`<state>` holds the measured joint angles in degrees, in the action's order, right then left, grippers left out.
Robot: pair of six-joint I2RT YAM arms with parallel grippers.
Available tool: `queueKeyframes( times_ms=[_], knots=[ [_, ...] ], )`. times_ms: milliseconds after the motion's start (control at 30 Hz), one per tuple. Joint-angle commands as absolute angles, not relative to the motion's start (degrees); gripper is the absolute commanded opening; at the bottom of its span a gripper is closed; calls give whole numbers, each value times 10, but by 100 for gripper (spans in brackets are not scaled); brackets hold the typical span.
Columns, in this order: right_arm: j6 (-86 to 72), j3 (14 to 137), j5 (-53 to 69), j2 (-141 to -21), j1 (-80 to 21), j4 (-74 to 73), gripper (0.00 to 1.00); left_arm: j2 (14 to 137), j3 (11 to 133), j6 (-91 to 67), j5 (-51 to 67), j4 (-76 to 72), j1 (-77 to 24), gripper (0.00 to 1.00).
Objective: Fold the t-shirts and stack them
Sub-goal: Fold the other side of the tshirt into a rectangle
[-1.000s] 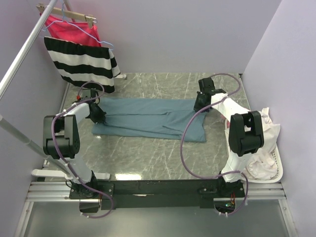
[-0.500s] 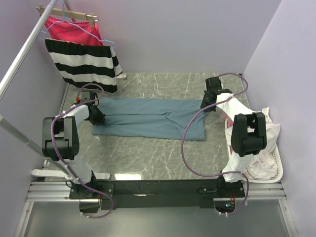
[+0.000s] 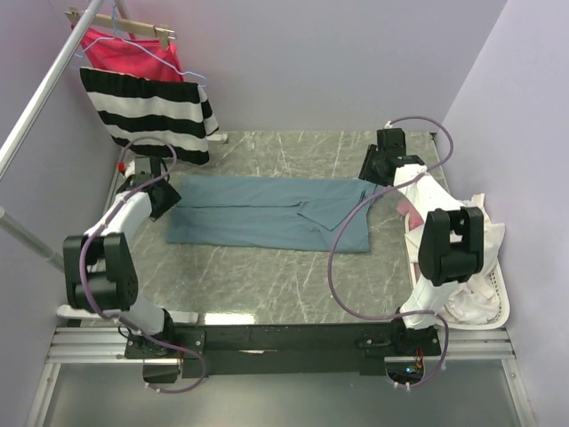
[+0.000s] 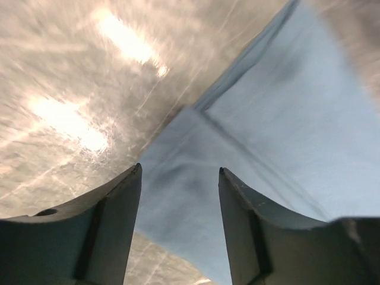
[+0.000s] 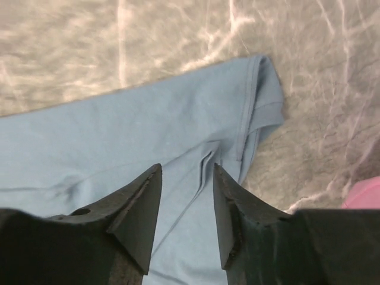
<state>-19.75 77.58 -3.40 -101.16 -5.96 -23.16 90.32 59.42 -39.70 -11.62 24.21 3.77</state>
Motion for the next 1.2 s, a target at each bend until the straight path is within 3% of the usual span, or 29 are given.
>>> queueKeyframes(
  times_ms=[0,100,400,567,900,1167],
  knots=[
    [-186,776,5,-943,-56,-223,48,846,613,-382,-126,219,40,60],
    [-196,754,92,-943,-69,-244,48,835,599,-384,-65,189,35,60],
    [-229,632,142,-904,-112,-264,46,913,624,-391,80,109,-14,57],
    [-236,563,77,-858,-127,-301,47,975,638,-390,96,104,-37,56],
    [-274,454,-27,-723,-127,-312,66,966,562,-379,88,85,-44,55],
    [-279,418,-40,-736,-122,-272,68,943,510,-381,91,62,-46,55]
  ],
)
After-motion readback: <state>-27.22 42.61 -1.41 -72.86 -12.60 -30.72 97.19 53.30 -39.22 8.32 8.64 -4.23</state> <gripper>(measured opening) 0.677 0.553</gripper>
